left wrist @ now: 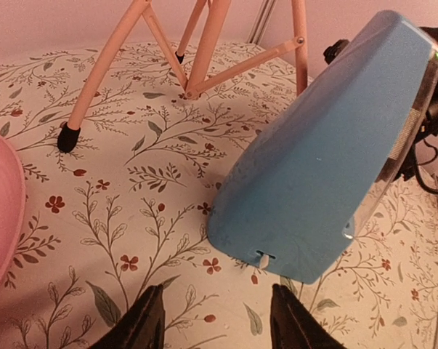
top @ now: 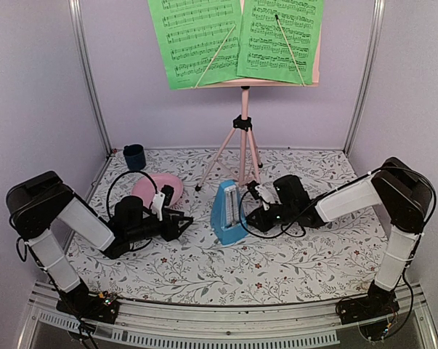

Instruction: Set up the instrument practice props

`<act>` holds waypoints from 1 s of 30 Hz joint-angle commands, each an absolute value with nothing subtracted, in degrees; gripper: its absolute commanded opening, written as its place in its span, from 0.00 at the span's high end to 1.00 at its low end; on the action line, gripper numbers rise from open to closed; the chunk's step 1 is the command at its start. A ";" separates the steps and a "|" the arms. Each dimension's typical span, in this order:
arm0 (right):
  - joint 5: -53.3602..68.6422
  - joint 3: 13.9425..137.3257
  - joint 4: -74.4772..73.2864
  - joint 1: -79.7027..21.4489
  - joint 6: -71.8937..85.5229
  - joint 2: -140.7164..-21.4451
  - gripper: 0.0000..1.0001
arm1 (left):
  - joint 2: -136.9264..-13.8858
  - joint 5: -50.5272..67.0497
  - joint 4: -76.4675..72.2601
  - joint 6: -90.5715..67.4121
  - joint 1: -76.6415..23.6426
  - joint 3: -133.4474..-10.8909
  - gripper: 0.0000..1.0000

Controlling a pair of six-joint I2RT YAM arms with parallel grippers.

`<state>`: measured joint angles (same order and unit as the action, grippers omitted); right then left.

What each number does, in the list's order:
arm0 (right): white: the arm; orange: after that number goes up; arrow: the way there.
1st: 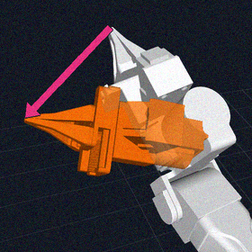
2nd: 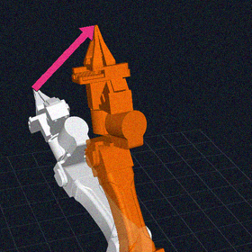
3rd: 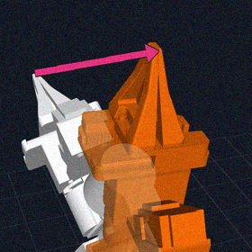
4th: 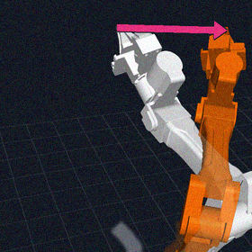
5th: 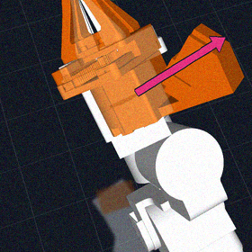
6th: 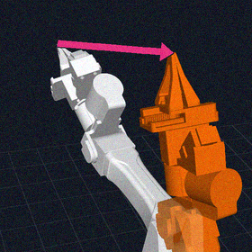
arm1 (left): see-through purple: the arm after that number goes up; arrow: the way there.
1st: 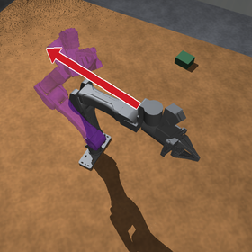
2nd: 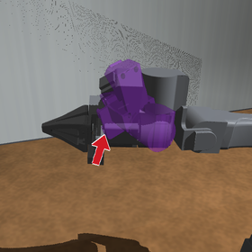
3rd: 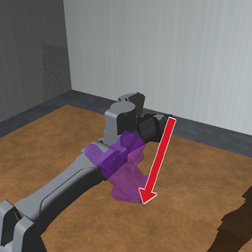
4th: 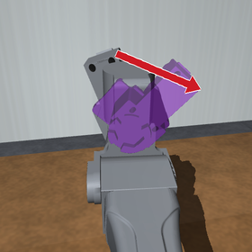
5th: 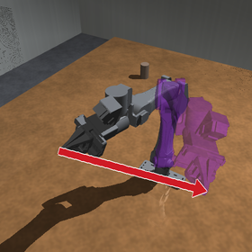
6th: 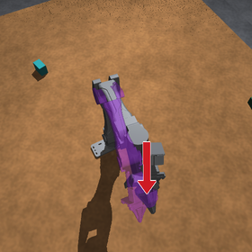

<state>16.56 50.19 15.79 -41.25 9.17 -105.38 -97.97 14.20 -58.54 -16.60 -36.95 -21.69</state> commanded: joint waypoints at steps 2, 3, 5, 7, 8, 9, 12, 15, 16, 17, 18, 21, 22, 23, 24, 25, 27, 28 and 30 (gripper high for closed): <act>20.24 45.56 27.28 -43.17 11.82 -105.67 0.86 | -94.15 9.94 -52.95 -17.93 -36.60 -21.88 0.50; 20.90 44.95 28.81 -43.58 12.64 -106.03 0.86 | -93.64 9.64 -52.09 -17.91 -36.52 -21.92 0.50; 21.37 45.03 30.54 -44.99 13.93 -107.22 0.86 | -92.35 9.39 -50.09 -17.84 -36.38 -21.92 0.49; 21.12 45.14 32.00 -46.76 14.67 -108.25 0.86 | -90.48 9.15 -47.77 -17.58 -36.28 -22.09 0.48; 21.10 45.03 33.20 -47.54 15.52 -108.65 0.86 | -89.92 8.96 -46.15 -17.45 -36.25 -22.31 0.48; 21.40 44.96 34.19 -48.15 16.16 -109.18 0.86 | -89.01 8.58 -44.31 -17.47 -36.20 -22.59 0.48; 21.49 44.79 36.22 -50.42 18.51 -109.77 0.86 | -85.84 8.28 -41.03 -17.32 -36.09 -22.48 0.47; 21.67 45.14 38.99 -53.31 19.62 -110.90 0.84 | -82.67 8.58 -38.97 -17.27 -36.25 -21.97 0.44; 21.56 45.98 39.25 -54.26 19.71 -111.62 0.83 | -81.78 8.42 -38.30 -17.19 -36.19 -21.82 0.42; 21.54 47.13 39.28 -55.07 19.57 -112.43 0.83 | -80.88 8.34 -37.60 -17.18 -36.20 -21.65 0.39; 21.41 48.27 39.20 -55.84 19.11 -112.93 0.82 | -80.07 8.53 -37.02 -17.10 -36.28 -21.40 0.36; 21.61 49.74 39.75 -56.23 18.88 -113.07 0.80 | -78.29 7.67 -36.50 -16.46 -37.63 -20.65 0.26; 21.88 49.54 39.99 -56.24 18.89 -112.47 0.76 | -78.02 6.80 -35.80 -16.13 -38.43 -20.82 0.24; 22.27 48.71 40.55 -56.28 18.83 -111.66 0.74 | -77.97 5.77 -35.03 -15.93 -39.39 -21.08 0.22; 22.61 47.44 41.25 -56.33 18.62 -110.45 0.73 | -77.82 5.00 -34.73 -15.91 -40.29 -21.26 0.20; 22.48 45.94 41.89 -56.23 18.11 -109.09 0.71 | -77.68 4.15 -35.19 -15.97 -41.47 -21.02 0.16; 21.86 42.92 42.43 -56.24 17.28 -105.95 0.64 | -77.69 2.79 -37.46 -16.16 -44.23 -20.55 0.06; 21.37 41.42 42.40 -56.21 16.47 -104.20 0.60 | -77.79 2.32 -38.26 -16.09 -45.55 -20.45 0.02; 19.92 38.71 42.42 -56.02 15.82 -100.87 0.46 | -78.63 0.63 -38.52 -15.41 -47.90 -21.19 0.01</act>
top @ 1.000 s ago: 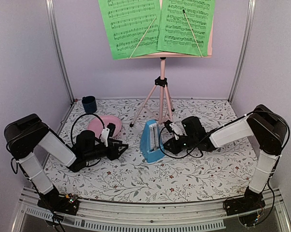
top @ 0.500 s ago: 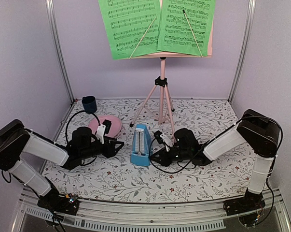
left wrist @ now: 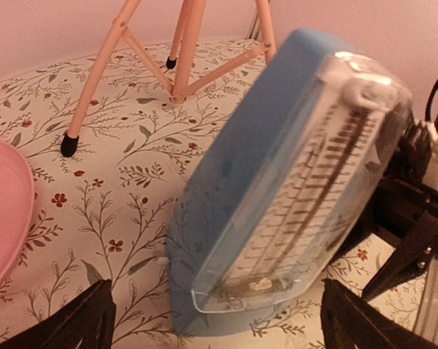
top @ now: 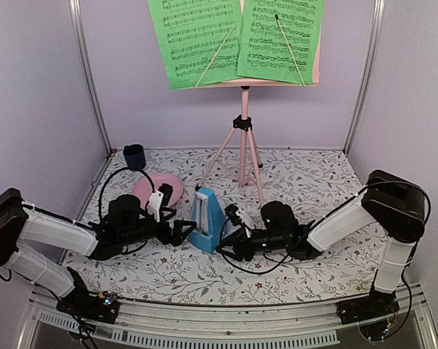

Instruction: Set up the instrument practice props

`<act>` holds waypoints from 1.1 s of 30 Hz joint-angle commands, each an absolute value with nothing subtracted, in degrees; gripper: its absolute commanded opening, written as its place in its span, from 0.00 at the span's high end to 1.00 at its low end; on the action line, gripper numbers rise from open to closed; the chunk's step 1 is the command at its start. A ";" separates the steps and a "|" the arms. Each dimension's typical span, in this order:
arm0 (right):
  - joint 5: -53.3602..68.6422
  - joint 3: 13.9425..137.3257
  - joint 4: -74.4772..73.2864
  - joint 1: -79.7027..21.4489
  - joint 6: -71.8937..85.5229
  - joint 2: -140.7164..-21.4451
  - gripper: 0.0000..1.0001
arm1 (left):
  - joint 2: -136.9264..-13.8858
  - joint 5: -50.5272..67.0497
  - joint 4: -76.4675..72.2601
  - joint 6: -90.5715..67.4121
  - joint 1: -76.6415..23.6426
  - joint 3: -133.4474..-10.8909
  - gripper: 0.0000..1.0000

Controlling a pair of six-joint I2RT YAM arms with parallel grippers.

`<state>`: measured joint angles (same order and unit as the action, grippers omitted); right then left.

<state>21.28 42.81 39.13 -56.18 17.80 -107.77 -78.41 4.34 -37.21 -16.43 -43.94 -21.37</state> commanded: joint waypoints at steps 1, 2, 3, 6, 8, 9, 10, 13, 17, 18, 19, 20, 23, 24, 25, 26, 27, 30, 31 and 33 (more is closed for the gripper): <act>19.28 37.59 42.45 -55.84 15.56 -99.40 0.39 | -79.22 -0.14 -37.71 -15.12 -48.78 -22.00 0.01; 18.67 36.69 42.45 -55.52 15.40 -97.88 0.33 | -79.89 -0.72 -36.76 -14.93 -49.39 -22.96 0.01; 18.06 35.83 42.41 -55.32 15.25 -96.66 0.28 | -80.59 -1.33 -36.19 -14.86 -49.98 -23.88 0.01; 14.82 33.91 42.09 -54.74 14.86 -94.00 0.17 | -82.15 -2.69 -35.75 -14.51 -51.23 -26.05 0.01; 12.93 33.65 41.32 -53.91 14.69 -93.70 0.14 | -83.49 -3.88 -34.91 -14.59 -51.85 -28.40 0.01; 12.16 33.55 40.97 -53.43 14.68 -93.74 0.13 | -84.17 -4.58 -33.44 -14.50 -52.12 -29.84 0.01; 11.40 33.43 40.74 -53.02 14.68 -93.84 0.13 | -84.88 -5.30 -32.03 -14.43 -52.42 -31.23 0.01; 9.39 33.31 40.44 -51.67 14.89 -94.44 0.13 | -86.79 -7.89 -29.89 -14.85 -53.11 -34.27 0.01; 8.94 34.30 40.18 -50.39 15.29 -96.50 0.14 | -88.47 -11.76 -27.92 -15.27 -53.74 -36.74 0.01; 8.95 34.58 40.17 -50.36 15.36 -97.04 0.14 | -88.92 -12.79 -26.74 -15.47 -53.86 -37.35 0.01; 8.89 35.01 40.17 -50.37 15.33 -97.60 0.15 | -89.35 -13.55 -26.04 -15.74 -53.88 -38.00 0.01; 8.98 35.49 40.23 -50.31 15.30 -98.29 0.15 | -89.83 -13.69 -25.68 -16.04 -53.92 -38.43 0.01; 9.90 37.39 40.57 -50.31 15.30 -101.14 0.20 | -91.37 -14.34 -25.58 -17.17 -54.14 -39.31 0.02; 10.36 38.08 40.82 -50.28 15.23 -102.20 0.22 | -91.85 -14.28 -25.58 -17.48 -54.18 -39.55 0.04; 10.71 38.49 41.20 -50.30 15.21 -103.42 0.23 | -92.25 -14.32 -25.50 -17.82 -54.22 -39.76 0.06; 10.96 38.84 41.94 -50.34 15.33 -104.39 0.25 | -92.50 -14.14 -25.48 -18.10 -54.21 -39.90 0.09; 11.32 39.04 42.72 -50.29 15.37 -105.28 0.27 | -92.63 -13.81 -25.60 -18.39 -54.27 -39.90 0.12; 12.25 39.66 44.08 -50.35 15.78 -107.74 0.29 | -92.56 -13.46 -25.99 -18.71 -54.53 -39.73 0.21; 12.42 39.89 44.45 -50.37 16.02 -108.32 0.30 | -92.48 -13.52 -26.03 -18.73 -54.64 -39.63 0.24; 12.33 40.00 45.12 -50.42 16.58 -109.10 0.30 | -92.38 -14.19 -26.18 -18.60 -55.02 -39.55 0.30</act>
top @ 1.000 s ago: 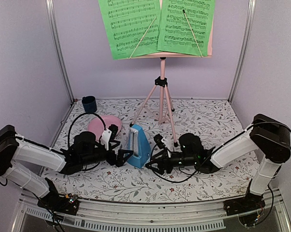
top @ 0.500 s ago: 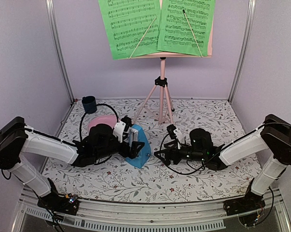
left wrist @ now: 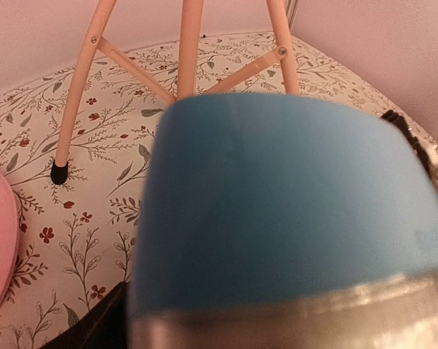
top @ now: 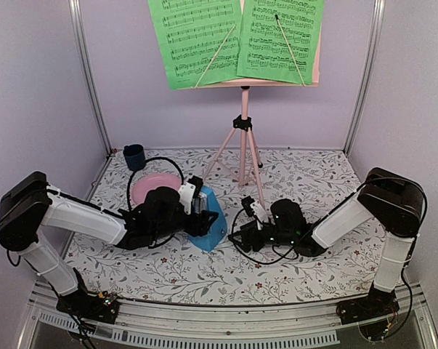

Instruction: Set up the instrument practice props

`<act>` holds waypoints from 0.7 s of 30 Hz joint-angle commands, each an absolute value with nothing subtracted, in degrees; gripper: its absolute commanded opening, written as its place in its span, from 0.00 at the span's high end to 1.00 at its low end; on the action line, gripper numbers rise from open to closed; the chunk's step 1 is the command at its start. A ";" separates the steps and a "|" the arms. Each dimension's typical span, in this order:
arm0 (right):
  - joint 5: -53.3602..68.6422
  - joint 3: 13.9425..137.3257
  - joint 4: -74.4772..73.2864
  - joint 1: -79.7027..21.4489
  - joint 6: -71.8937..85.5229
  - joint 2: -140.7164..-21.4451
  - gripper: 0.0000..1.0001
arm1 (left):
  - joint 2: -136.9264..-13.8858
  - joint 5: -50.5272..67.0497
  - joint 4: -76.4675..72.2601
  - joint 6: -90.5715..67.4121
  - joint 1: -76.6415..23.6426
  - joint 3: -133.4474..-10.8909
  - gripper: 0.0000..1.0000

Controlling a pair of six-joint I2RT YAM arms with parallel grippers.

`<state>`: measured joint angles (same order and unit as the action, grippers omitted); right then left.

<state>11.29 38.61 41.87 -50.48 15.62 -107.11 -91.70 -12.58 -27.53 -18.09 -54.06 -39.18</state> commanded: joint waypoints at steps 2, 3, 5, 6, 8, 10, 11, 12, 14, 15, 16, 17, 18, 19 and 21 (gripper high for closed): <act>12.31 39.60 45.76 -50.37 16.99 -109.29 0.30 | -92.37 -15.32 -26.35 -18.08 -55.63 -39.60 0.35; 12.30 39.45 46.05 -50.36 17.13 -109.13 0.30 | -92.37 -16.15 -26.40 -17.37 -56.16 -39.74 0.38; 12.07 38.46 46.94 -50.36 17.45 -108.59 0.30 | -92.18 -19.02 -25.93 -15.95 -57.23 -40.25 0.44; 11.97 37.90 48.02 -50.36 17.53 -108.12 0.30 | -91.81 -20.76 -25.81 -15.43 -57.76 -40.44 0.47; 11.91 36.30 50.77 -50.43 17.74 -107.29 0.30 | -90.58 -23.40 -25.29 -14.19 -58.72 -41.11 0.52; 12.11 34.82 53.38 -50.37 17.88 -106.70 0.31 | -89.30 -26.67 -23.44 -13.38 -59.59 -42.72 0.57; 12.25 34.52 54.30 -50.41 17.99 -106.50 0.31 | -88.84 -28.31 -21.88 -13.05 -60.06 -43.97 0.58; 12.30 34.27 55.07 -50.51 17.94 -106.32 0.32 | -88.44 -30.16 -20.28 -12.61 -60.64 -45.17 0.59; 11.99 33.87 56.68 -50.85 17.92 -105.74 0.33 | -87.97 -34.15 -16.86 -11.46 -62.12 -48.03 0.61; 11.54 33.78 57.39 -51.15 17.79 -105.40 0.33 | -88.04 -36.13 -14.71 -10.45 -62.88 -49.58 0.62; 11.13 33.62 58.03 -51.47 17.59 -105.01 0.34 | -88.25 -37.98 -11.72 -9.68 -63.54 -51.43 0.63; 10.64 33.55 58.69 -51.75 17.38 -104.70 0.35 | -88.51 -39.76 -9.24 -8.99 -64.25 -53.20 0.64; 10.24 33.53 59.35 -52.04 17.05 -104.30 0.35 | -88.77 -41.50 -6.73 -8.52 -64.80 -55.14 0.65; 9.98 33.61 59.93 -52.31 16.79 -104.12 0.36 | -88.85 -42.51 -4.99 -8.04 -65.32 -56.75 0.65; 9.75 33.75 61.36 -52.71 16.05 -103.88 0.37 | -88.37 -42.49 -3.07 -7.91 -65.91 -58.58 0.66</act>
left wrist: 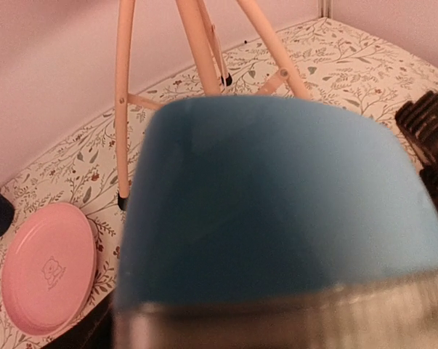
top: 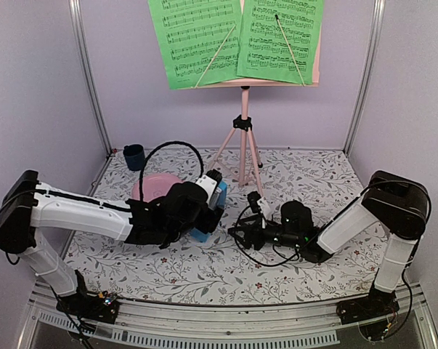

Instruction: Set up the instrument practice props

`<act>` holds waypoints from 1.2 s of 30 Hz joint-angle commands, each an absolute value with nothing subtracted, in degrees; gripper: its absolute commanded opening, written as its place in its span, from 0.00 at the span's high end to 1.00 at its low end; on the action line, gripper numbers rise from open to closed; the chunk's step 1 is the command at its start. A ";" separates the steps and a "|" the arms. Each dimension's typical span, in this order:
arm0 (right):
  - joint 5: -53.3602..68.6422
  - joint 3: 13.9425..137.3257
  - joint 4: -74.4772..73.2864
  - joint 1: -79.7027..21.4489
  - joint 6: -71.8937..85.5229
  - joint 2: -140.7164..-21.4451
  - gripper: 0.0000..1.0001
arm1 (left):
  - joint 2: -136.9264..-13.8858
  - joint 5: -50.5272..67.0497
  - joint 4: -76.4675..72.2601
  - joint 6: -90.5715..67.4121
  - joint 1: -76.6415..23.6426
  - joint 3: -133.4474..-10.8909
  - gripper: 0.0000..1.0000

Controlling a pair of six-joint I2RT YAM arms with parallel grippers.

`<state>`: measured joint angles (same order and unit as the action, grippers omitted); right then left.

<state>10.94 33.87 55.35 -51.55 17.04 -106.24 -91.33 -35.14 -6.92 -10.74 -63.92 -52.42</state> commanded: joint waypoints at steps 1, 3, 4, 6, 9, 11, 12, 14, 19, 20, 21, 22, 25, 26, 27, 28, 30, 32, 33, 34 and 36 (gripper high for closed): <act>9.74 33.89 61.88 -52.87 15.73 -103.93 0.38 | -87.99 -42.30 -2.47 -8.02 -66.06 -59.20 0.66; 9.90 34.48 62.47 -53.26 15.20 -104.13 0.40 | -87.28 -42.03 -1.51 -8.17 -66.50 -60.28 0.68; 9.85 34.82 62.49 -53.34 15.06 -104.27 0.41 | -87.06 -42.29 -0.97 -8.17 -66.79 -60.74 0.68; 9.74 35.35 62.49 -53.79 14.67 -104.45 0.41 | -86.73 -42.54 -0.07 -8.26 -67.32 -61.93 0.68; 8.44 36.19 62.12 -54.45 14.21 -104.53 0.42 | -86.26 -42.80 -0.03 -8.10 -67.95 -62.40 0.69; 7.78 36.52 61.89 -54.57 14.15 -104.51 0.44 | -85.99 -42.96 -0.06 -7.96 -68.44 -62.48 0.69; 7.67 36.66 61.88 -54.52 14.08 -104.54 0.44 | -85.84 -43.04 -0.11 -7.79 -68.61 -62.49 0.70; 7.88 36.92 61.81 -54.62 13.98 -104.49 0.46 | -85.66 -43.11 -0.42 -7.48 -68.96 -62.49 0.70; 8.00 38.57 60.37 -54.77 13.87 -105.04 0.54 | -85.39 -43.15 -1.03 -7.19 -69.41 -62.46 0.71; 8.16 38.83 60.07 -54.78 13.85 -105.29 0.56 | -85.33 -43.03 -1.44 -7.23 -69.49 -62.34 0.71; 8.27 39.19 59.71 -54.87 13.82 -105.58 0.58 | -85.20 -42.96 -1.75 -7.30 -69.55 -62.25 0.71; 8.48 39.54 59.51 -54.86 13.87 -105.82 0.59 | -85.09 -42.71 -2.02 -7.30 -69.59 -62.23 0.71; 8.85 40.05 59.29 -55.09 14.04 -106.49 0.63 | -84.88 -42.58 -2.32 -7.30 -69.67 -62.19 0.72; 8.91 40.20 59.24 -55.14 14.19 -106.64 0.64 | -84.78 -42.48 -2.51 -7.42 -69.69 -62.07 0.72; 8.99 40.32 59.09 -55.19 14.35 -106.76 0.64 | -84.65 -42.45 -2.75 -7.34 -69.69 -61.93 0.72; 9.10 40.43 58.88 -55.17 14.47 -106.93 0.64 | -84.38 -42.37 -3.06 -7.38 -69.72 -61.74 0.72; 9.18 40.54 58.50 -55.17 14.67 -107.20 0.64 | -83.90 -42.26 -3.61 -7.38 -69.70 -61.33 0.73; 9.16 40.59 58.17 -55.13 14.91 -107.44 0.63 | -83.54 -42.11 -3.98 -7.26 -69.72 -61.08 0.73; 9.18 40.49 58.04 -55.19 14.93 -107.55 0.63 | -83.38 -42.08 -4.10 -7.21 -69.70 -60.93 0.73; 9.15 40.42 57.92 -55.12 14.94 -107.57 0.63 | -83.22 -41.95 -4.19 -7.15 -69.70 -60.77 0.74; 8.83 40.10 57.93 -55.19 14.92 -107.37 0.65 | -82.90 -41.59 -4.58 -7.14 -69.77 -60.57 0.74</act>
